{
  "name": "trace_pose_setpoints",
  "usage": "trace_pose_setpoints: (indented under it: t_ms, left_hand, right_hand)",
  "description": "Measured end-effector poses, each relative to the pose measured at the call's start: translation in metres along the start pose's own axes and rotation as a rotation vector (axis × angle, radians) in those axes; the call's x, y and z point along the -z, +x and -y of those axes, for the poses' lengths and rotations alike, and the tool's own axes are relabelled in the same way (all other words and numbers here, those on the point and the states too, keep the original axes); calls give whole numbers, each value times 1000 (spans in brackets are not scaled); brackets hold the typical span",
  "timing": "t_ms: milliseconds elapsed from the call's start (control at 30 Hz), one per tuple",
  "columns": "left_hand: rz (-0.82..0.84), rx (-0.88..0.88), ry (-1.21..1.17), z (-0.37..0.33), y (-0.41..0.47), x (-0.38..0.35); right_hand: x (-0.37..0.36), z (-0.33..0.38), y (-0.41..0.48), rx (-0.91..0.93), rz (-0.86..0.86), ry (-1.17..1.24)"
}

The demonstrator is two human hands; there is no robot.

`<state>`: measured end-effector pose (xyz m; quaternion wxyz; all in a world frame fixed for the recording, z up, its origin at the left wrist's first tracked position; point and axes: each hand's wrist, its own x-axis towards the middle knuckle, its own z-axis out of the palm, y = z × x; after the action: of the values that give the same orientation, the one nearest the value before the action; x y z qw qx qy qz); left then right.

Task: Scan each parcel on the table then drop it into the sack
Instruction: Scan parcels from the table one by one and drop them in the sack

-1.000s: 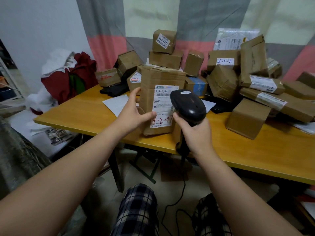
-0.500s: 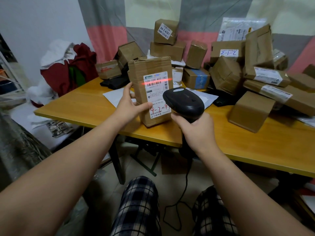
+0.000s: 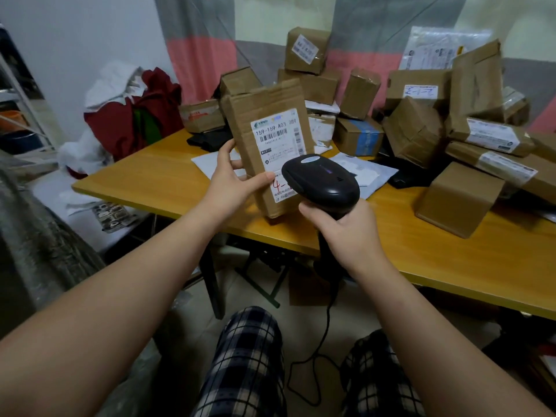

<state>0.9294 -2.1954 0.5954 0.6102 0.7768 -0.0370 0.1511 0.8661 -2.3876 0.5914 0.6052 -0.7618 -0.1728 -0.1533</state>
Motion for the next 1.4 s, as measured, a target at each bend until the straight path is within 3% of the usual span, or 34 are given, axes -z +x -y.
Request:
trace_pose_setpoints:
  t_ms: [233,467,600,767,900,1000,1267,1400]
  left_hand:
    - [-266,1,-64,10,-83,82]
    - [-727,51,123,42,-194,190]
    - [-942,171,234,70,-244,241]
    - [-1077,333,308,111,-274,264]
    - [-1035,464,300,146,-265,272]
    - [-940,552,134,165,-240,269]
    - [-634,592,-82,174,-178,256]
    - [-578,567,-138,174,-170,258]
  right_hand:
    - [-86,1,-9,-2,282,47]
    - [-212,-9,-29,-46,689,37]
    - [-261,-16,-39,-67,813,-35]
    - [-297,-31,-41,-59,868,-129]
    - [-324,-44,-42,-42,867,-153]
    - [-336,-48,-38,-31,867,-179]
    - [-327,-75,-57,-197,657,-12]
    - [-320,-82,-54,-260,597,-25]
